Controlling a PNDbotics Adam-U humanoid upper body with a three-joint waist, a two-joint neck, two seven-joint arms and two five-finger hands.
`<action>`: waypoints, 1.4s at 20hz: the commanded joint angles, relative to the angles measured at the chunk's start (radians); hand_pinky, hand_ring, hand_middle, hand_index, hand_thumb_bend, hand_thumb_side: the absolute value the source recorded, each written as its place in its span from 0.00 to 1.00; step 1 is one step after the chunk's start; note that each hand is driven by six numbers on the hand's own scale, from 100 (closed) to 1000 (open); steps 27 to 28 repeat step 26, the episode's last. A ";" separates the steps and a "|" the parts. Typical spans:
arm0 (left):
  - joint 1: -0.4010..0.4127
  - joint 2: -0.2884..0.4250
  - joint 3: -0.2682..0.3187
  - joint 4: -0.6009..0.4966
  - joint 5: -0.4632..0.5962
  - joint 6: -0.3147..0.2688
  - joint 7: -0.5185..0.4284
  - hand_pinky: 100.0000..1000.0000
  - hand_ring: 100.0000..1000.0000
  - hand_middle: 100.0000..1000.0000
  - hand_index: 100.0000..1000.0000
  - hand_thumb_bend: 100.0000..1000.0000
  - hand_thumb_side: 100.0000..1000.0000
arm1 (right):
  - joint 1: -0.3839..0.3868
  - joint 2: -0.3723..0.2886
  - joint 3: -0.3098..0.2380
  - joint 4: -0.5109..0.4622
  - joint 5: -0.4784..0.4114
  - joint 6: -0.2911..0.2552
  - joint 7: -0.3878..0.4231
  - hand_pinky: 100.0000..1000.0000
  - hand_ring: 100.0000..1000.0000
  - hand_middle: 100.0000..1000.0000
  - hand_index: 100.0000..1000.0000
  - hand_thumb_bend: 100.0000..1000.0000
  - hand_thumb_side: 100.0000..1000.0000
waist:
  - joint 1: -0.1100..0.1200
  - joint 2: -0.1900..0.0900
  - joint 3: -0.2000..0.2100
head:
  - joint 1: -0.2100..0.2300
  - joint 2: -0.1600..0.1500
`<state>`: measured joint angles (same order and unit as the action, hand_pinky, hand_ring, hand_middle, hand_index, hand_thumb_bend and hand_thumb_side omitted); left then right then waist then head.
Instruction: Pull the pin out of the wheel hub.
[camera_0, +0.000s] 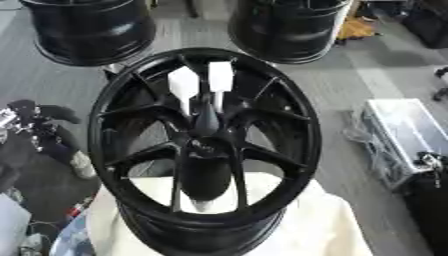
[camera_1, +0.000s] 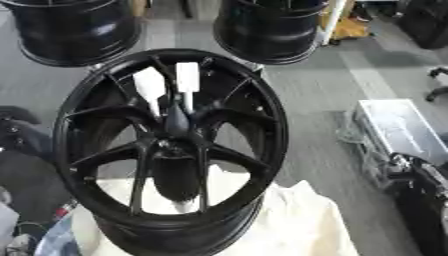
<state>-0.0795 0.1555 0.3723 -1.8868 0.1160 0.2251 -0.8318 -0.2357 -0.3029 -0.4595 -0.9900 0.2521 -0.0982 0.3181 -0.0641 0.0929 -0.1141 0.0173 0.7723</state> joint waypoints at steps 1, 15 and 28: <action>-0.004 0.004 -0.009 -0.013 -0.003 0.000 -0.013 0.55 0.49 0.63 0.73 0.00 0.92 | 0.043 0.035 -0.086 -0.094 -0.032 -0.036 -0.052 0.71 0.61 0.70 0.84 0.00 0.70 | 0.000 -0.015 0.008 | -0.018 -0.002; -0.008 0.000 -0.020 -0.012 0.001 -0.006 -0.029 0.55 0.48 0.63 0.73 0.00 0.92 | 0.130 0.143 0.085 -0.462 -0.201 -0.176 -0.279 0.65 0.50 0.55 0.77 0.00 0.66 | 0.005 -0.010 0.029 | -0.033 -0.002; -0.009 -0.002 -0.024 -0.012 0.000 -0.004 -0.036 0.55 0.48 0.63 0.73 0.00 0.92 | 0.149 0.155 0.264 -0.591 -0.180 -0.084 -0.459 0.64 0.49 0.55 0.77 0.00 0.69 | 0.004 -0.009 0.041 | -0.042 -0.002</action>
